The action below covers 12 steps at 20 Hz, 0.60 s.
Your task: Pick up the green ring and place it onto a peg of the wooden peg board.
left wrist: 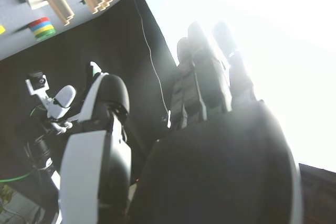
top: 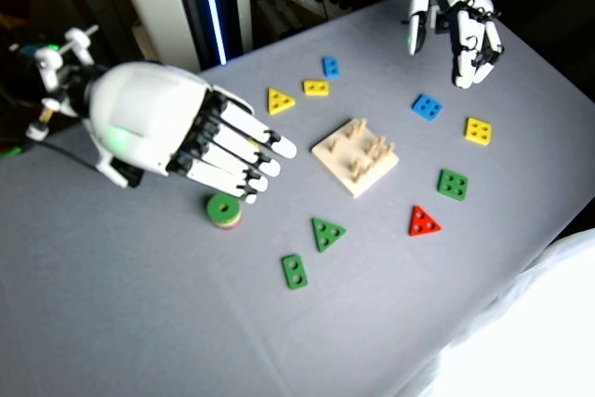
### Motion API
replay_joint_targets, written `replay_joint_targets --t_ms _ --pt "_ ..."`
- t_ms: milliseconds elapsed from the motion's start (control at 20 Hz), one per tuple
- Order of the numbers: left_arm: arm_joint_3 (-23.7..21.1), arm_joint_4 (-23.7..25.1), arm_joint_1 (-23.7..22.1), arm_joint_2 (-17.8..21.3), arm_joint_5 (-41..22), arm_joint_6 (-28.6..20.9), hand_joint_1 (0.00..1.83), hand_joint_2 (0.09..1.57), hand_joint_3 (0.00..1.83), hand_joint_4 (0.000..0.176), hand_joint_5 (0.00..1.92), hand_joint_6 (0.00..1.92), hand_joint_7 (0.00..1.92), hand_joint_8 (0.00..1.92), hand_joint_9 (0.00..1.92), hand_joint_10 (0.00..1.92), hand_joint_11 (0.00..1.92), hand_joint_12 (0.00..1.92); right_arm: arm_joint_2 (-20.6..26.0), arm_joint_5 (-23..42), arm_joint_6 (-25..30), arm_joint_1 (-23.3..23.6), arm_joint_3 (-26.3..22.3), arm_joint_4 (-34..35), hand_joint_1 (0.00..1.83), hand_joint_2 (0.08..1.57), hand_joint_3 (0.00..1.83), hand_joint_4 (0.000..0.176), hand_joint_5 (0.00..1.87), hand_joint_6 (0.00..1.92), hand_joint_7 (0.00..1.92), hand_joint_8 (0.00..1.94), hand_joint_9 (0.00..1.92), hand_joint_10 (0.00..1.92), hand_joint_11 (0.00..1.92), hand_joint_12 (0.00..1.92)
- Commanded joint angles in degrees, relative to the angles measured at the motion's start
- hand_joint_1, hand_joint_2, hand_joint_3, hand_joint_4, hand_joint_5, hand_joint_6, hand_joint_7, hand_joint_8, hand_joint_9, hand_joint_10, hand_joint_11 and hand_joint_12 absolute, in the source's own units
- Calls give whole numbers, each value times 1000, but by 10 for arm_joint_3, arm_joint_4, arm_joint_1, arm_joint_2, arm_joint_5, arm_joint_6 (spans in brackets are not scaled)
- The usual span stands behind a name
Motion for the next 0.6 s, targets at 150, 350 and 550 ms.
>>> replay_joint_targets --t_ms 150,350,550 --pt "1 9 -7 -7 -65 -6 518 1161 2 57 320 0 310 2 276 8 0 457 -2 41 1 3 12 14 831 1164 0 53 337 1 296 2 298 5 26 778" --pt "7 16 -7 -12 -63 -22 467 1213 9 32 323 1 297 0 243 1 0 362 -9 -28 1 3 28 11 769 1038 0 64 272 0 309 1 337 6 7 1003" --pt "6 18 -7 -12 -63 -22 471 1242 4 31 356 7 293 2 256 5 0 429 -8 -79 1 3 36 -6 839 945 0 86 241 0 332 0 386 3 5 1065"
